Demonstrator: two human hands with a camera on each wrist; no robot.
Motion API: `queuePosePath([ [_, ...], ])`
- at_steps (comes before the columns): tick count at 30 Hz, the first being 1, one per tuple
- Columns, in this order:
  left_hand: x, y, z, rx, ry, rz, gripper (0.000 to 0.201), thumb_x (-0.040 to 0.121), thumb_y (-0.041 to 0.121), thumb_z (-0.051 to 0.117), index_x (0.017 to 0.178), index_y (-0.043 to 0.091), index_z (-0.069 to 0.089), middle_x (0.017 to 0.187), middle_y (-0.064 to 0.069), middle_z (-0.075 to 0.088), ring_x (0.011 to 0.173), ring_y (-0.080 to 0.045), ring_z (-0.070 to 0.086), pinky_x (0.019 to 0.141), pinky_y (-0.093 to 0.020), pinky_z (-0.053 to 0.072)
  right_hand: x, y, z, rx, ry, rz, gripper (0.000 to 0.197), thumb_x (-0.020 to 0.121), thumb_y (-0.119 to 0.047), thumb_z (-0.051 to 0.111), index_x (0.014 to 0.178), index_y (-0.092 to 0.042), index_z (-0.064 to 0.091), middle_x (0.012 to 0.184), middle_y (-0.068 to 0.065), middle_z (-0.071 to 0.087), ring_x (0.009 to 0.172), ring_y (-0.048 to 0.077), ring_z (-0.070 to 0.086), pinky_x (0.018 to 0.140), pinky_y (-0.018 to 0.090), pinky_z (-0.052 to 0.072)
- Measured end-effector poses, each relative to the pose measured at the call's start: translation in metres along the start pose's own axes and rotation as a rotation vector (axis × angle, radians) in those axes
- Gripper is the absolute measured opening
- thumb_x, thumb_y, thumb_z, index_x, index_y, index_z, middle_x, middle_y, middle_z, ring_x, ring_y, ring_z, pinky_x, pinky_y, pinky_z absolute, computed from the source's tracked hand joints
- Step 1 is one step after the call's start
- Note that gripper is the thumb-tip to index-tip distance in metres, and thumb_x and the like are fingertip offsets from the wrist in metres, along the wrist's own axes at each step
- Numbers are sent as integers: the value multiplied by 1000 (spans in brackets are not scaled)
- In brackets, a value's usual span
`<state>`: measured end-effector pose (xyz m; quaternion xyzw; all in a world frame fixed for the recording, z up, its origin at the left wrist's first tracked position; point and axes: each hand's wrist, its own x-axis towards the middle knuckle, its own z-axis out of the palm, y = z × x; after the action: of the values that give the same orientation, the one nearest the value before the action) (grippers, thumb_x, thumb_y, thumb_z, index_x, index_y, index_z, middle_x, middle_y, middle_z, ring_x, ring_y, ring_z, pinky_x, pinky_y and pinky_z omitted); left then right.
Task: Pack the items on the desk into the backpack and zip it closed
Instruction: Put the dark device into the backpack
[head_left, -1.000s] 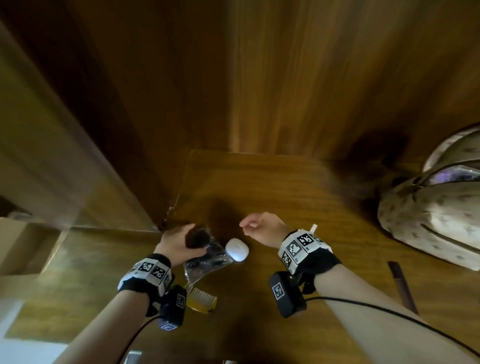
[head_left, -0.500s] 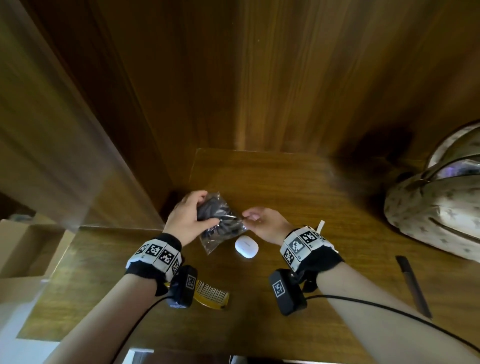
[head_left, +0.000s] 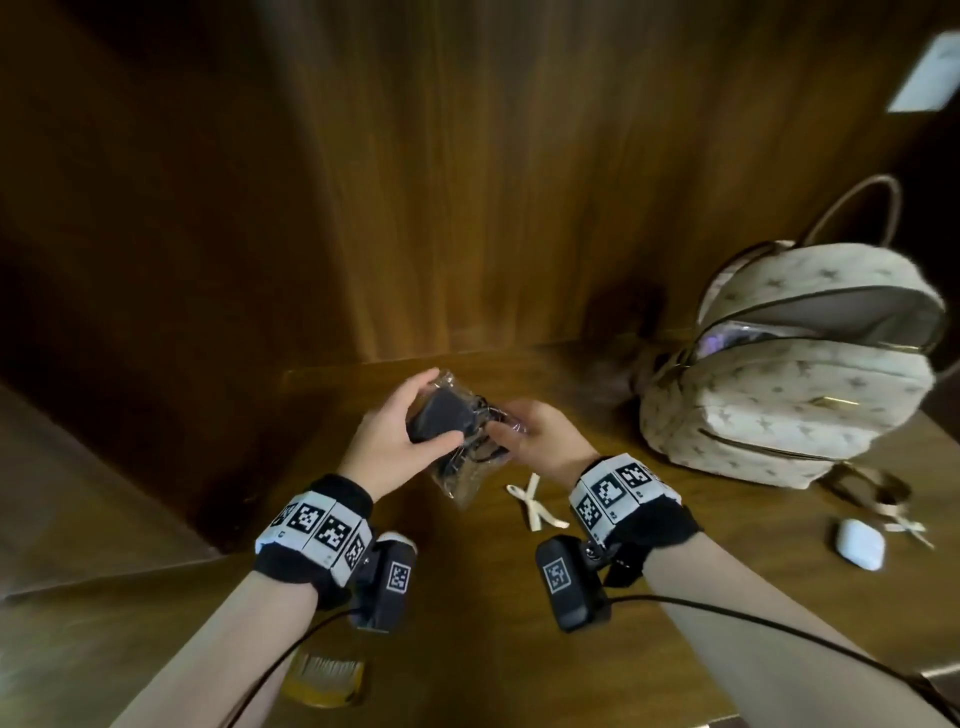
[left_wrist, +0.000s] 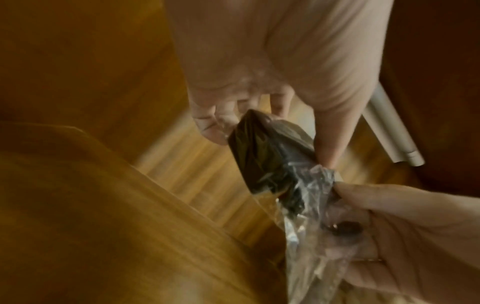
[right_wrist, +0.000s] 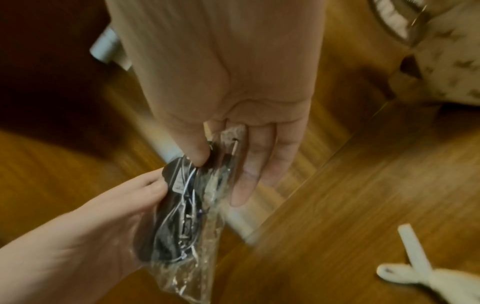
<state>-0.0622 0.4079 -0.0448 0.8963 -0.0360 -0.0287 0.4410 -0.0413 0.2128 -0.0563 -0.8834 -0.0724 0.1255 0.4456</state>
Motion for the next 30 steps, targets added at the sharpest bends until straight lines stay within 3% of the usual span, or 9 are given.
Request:
queuePosePath([
  [2,12,24,11,-64,-51,31,69,85,26,68,142,41,32,141,5,47,131,-20,42,110,-44,35,-8,6,-28,13,95,-23,23,92,-26,57,110,-11,60,94,1,64,86,16,64,78,30,53],
  [5,29,69,28,-98,-58,101,72,88,17,65,146,34,27,133,7,50,121,-7,42,103,-25,28,-20,16,-74,60,209,-52,17,91,-25,59,104,-14,61,92,2,67,83,17,65,74,31,54],
  [7,39,101,39,-94,-61,180,74,87,15,67,146,31,27,131,10,50,119,-4,41,102,-24,29,-30,21,-106,98,278,-68,12,90,-25,59,99,-17,61,90,3,68,79,16,65,72,32,54],
  [11,54,162,65,-135,-37,389,65,83,8,70,137,30,40,125,15,50,115,4,46,97,-7,32,-57,24,-171,219,383,-104,8,90,-20,61,96,-15,62,84,-1,66,75,10,62,67,23,48],
  [16,59,236,103,16,174,745,45,78,5,72,114,26,55,108,28,47,113,-11,43,94,-27,35,-94,31,-246,443,346,-140,23,94,-34,53,100,-15,64,93,-1,68,88,8,63,80,25,49],
  [20,70,281,140,125,223,969,37,73,6,74,106,18,63,105,19,53,107,-14,49,90,-40,45,-113,47,-299,559,316,-4,55,94,-59,28,108,-17,60,113,5,66,104,17,62,82,32,49],
  [24,83,309,179,114,204,1058,35,71,2,74,102,15,64,104,10,63,103,-12,50,89,-33,43,-121,67,-335,536,334,154,50,98,-52,26,123,-16,49,117,7,62,100,28,65,84,36,52],
  [27,93,322,204,105,200,1114,35,69,-2,72,99,14,64,103,8,65,101,-12,53,89,-25,40,-124,85,-351,545,296,259,44,98,-44,38,130,-15,43,108,12,67,81,25,69,69,32,57],
  [30,104,326,222,90,186,1107,37,69,-2,75,98,16,62,107,8,66,102,-10,55,91,-22,40,-122,106,-362,725,312,200,38,97,-32,48,128,-10,45,106,14,65,77,21,67,64,30,58],
])
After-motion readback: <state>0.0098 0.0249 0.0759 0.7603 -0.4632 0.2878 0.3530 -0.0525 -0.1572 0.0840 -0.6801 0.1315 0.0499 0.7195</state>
